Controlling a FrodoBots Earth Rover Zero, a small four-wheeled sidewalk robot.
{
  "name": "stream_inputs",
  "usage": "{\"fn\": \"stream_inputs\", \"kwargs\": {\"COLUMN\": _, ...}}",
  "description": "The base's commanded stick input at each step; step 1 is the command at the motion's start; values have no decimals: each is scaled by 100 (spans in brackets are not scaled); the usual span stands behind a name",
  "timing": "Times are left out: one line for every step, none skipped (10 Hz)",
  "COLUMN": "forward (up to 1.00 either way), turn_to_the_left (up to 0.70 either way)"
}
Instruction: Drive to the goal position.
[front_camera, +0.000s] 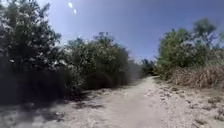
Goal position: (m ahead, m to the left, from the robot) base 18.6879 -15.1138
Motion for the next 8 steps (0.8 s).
{"fn": "stream_inputs", "kwargs": {"forward": 45, "turn_to_the_left": -8}}
{"fn": "stream_inputs", "kwargs": {"forward": 45, "turn_to_the_left": -25}}
{"fn": "stream_inputs", "kwargs": {"forward": 45, "turn_to_the_left": -8}}
{"fn": "stream_inputs", "kwargs": {"forward": 45, "turn_to_the_left": -1}}
{"fn": "stream_inputs", "kwargs": {"forward": 45, "turn_to_the_left": 1}}
{"fn": "stream_inputs", "kwargs": {"forward": 45, "turn_to_the_left": -9}}
{"fn": "stream_inputs", "kwargs": {"forward": 45, "turn_to_the_left": -11}}
{"fn": "stream_inputs", "kwargs": {"forward": 45, "turn_to_the_left": 2}}
